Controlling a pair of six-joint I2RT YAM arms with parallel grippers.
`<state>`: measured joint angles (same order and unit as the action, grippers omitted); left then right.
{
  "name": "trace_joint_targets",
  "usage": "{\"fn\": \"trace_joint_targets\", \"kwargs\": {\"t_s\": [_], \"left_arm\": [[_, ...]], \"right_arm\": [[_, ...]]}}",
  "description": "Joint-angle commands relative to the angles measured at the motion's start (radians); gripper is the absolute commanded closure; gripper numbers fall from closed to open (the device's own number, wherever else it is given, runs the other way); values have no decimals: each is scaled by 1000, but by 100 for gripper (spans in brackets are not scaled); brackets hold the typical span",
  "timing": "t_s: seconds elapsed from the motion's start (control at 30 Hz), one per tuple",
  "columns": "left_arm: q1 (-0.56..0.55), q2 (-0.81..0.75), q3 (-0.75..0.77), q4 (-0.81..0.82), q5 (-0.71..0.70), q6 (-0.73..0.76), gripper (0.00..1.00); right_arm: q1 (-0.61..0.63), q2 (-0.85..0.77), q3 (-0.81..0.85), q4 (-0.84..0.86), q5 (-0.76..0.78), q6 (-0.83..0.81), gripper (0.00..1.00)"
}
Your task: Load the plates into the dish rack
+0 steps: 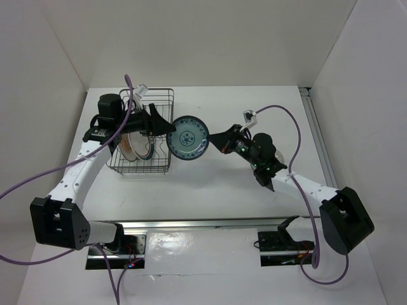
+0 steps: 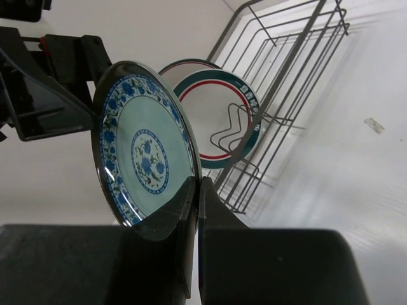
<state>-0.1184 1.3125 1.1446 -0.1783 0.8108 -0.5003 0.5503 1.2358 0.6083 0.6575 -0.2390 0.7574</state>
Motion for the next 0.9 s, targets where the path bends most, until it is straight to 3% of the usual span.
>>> {"fn": "trace_joint_targets", "kwargs": {"t_s": [0.0, 0.03, 0.1, 0.17, 0.2, 0.3, 0.37, 0.43, 0.47, 0.5, 0.53, 0.7, 0.87], "left_arm": [[3, 2, -2, 51, 42, 5, 27], [3, 2, -2, 51, 42, 5, 33], [3, 11, 7, 51, 42, 14, 60], [3, 11, 7, 51, 51, 14, 74], [3, 11, 7, 51, 51, 14, 85], [3, 21, 17, 51, 64, 14, 100], [3, 10, 17, 60, 76, 14, 100], [3, -7, 17, 60, 67, 23, 100], [3, -19, 7, 69, 42, 23, 100], [3, -48, 7, 56, -32, 23, 100], [3, -64, 7, 40, -86, 37, 100], [3, -169, 58, -130, -570, 101, 100], [3, -226, 115, -220, -853, 186, 100]], "right_arm": [[23, 16, 74, 129, -10, -4, 100], [23, 28, 88, 129, -10, -4, 100], [23, 37, 99, 129, -10, -4, 100], [23, 37, 99, 129, -10, -4, 100], [23, 47, 99, 139, -10, -4, 100], [23, 56, 110, 148, -10, -4, 100], [33, 56, 110, 162, -10, -4, 98], [33, 65, 110, 162, -10, -4, 64], [33, 65, 101, 162, -10, -4, 33], [33, 76, 100, 162, -10, -4, 8], [33, 76, 100, 125, 6, -4, 0], [33, 41, 85, 24, 75, -62, 0], [33, -9, 61, -85, 128, -107, 0]]}}
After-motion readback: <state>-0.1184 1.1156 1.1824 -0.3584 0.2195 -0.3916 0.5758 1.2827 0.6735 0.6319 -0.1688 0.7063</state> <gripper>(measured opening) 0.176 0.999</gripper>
